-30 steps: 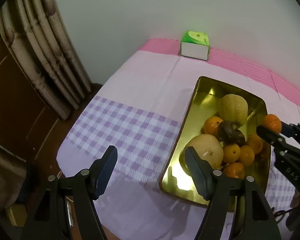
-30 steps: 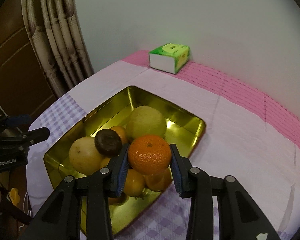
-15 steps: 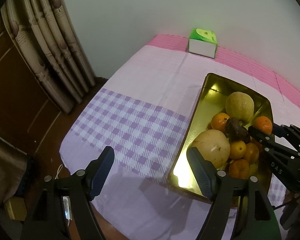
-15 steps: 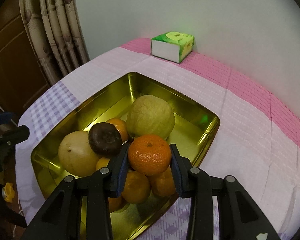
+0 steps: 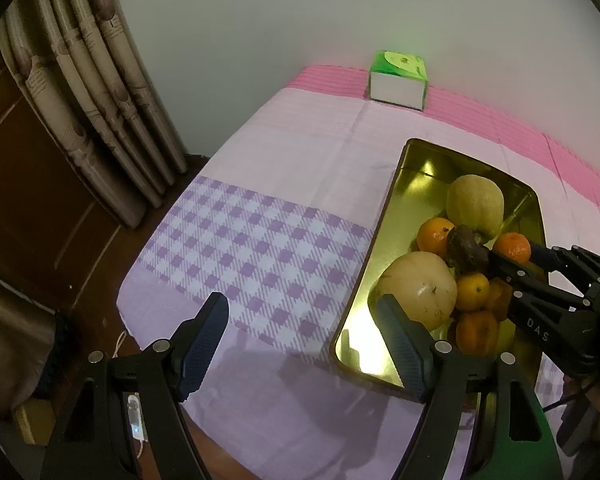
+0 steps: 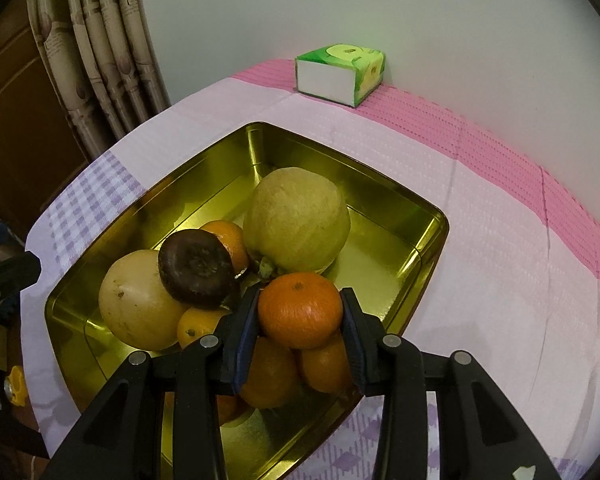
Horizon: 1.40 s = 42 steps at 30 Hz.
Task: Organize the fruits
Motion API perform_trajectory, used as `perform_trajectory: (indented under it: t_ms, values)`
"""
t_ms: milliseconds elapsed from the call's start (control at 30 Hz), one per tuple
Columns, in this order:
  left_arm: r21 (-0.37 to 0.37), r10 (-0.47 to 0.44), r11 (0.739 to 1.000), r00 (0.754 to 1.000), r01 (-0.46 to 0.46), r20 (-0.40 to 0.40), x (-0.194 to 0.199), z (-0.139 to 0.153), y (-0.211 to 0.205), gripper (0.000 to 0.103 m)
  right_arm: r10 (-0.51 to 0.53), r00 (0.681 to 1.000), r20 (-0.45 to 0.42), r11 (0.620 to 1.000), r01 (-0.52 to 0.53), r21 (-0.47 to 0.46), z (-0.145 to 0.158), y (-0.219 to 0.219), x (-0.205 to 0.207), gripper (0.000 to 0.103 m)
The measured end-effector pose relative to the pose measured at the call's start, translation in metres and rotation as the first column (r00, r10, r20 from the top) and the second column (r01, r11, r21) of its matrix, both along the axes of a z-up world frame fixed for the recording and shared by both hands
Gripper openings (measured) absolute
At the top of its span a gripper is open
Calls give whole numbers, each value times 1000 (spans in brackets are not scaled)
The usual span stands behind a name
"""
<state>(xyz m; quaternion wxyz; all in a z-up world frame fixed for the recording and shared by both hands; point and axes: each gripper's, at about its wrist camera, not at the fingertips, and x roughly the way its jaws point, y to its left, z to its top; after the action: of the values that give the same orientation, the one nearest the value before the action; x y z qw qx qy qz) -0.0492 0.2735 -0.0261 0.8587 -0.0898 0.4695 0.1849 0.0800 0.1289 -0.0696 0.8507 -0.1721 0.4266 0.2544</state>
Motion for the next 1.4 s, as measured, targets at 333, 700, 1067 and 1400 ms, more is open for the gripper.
perform_trajectory:
  t_ms: [333,700,1067,1400]
  values:
    - [12,-27,1000,1000,27,-14,2,1,-9,77,-16,1000,12,1000,16,18,9,-4,-5,65]
    - [23,-48,999,999,49,-19,1,3,-18,77,-36,998,50,998,33,46,43,-20,-39,94]
    - [44,-72,996,997,74,-31,0,3,-29,77,-93,995,-28,995,94,31,30,-37,-62,101]
    - [51,-87,995,996,89,-33,-2,4,-35,77,-82,995,-53,996,83,19,23,-36,-68,102]
